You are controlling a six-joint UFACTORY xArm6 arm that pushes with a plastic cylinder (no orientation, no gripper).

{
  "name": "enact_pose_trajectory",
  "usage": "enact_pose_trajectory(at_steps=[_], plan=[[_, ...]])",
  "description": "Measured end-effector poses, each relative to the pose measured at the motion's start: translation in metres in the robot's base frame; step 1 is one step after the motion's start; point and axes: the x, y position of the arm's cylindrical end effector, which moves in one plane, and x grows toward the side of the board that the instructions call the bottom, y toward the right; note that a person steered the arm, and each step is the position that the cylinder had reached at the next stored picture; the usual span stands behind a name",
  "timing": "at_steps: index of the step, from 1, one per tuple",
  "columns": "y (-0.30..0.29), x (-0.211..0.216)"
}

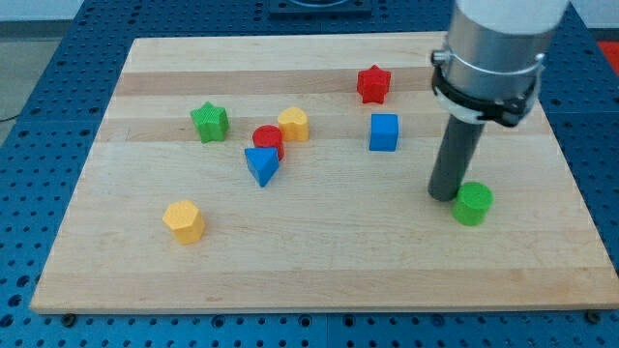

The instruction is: Put the hexagon to the left of the green circle

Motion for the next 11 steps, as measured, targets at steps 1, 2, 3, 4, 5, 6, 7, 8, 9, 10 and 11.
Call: enact_pose_trajectory(at_steps=[1, 2, 3, 4, 5, 6, 7, 8, 9, 10, 11], plan=[[0.01, 0.022], [0.026, 0.043], [0.033, 0.061], [-0.011, 0.067], [-0.093, 0.11], [-0.134, 0.115], [-0.238, 0.084], [-0.325, 0.07], [-0.37, 0.063], [-0.331, 0.028], [-0.255, 0.035]])
